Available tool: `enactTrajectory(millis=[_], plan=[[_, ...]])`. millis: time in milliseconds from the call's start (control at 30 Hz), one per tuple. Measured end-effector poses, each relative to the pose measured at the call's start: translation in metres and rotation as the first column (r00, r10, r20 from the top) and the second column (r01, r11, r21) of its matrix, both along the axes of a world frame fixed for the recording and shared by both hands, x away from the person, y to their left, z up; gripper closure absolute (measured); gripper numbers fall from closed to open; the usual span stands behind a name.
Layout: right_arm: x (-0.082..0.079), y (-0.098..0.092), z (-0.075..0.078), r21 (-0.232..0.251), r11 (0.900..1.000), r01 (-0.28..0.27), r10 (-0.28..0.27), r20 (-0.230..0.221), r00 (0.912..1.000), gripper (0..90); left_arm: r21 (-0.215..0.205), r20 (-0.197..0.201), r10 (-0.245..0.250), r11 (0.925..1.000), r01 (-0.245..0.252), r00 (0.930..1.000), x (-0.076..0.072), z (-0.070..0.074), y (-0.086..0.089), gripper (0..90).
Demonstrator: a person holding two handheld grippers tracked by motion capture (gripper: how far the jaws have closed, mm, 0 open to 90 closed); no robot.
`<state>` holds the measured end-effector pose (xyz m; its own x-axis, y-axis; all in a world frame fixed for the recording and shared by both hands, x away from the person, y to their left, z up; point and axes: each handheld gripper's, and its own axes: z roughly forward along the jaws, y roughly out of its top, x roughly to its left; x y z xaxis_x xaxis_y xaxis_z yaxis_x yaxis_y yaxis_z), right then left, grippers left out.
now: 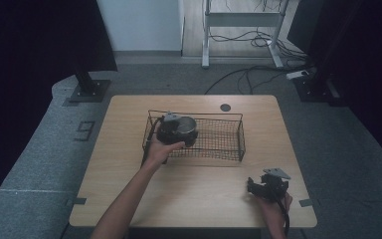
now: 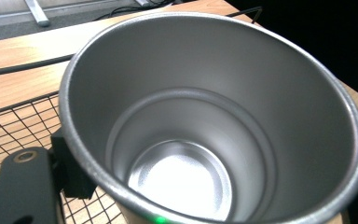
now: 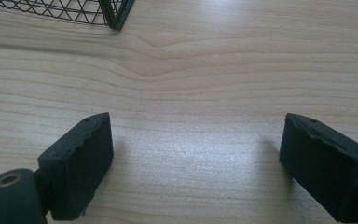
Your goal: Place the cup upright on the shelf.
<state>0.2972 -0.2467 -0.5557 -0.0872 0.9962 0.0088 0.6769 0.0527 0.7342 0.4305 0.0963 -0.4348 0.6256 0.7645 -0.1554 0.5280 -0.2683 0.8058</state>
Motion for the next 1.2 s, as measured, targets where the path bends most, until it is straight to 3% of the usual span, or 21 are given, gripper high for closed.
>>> enactTrajectory(millis=[733,1200], plan=[[0.000,0.000,0.000,-0.002,1.000,0.000,0.000,0.001,1.0000,9.8,0.034,-0.026,0.051,0.9982,-0.050,0.9983,0.026,-0.014,-0.002,18.1],[0.000,0.000,0.000,-0.002,1.000,0.000,0.000,0.001,1.0000,9.8,0.058,-0.083,0.081,0.9954,-0.076,0.9933,0.040,-0.032,-0.003,18.1]])
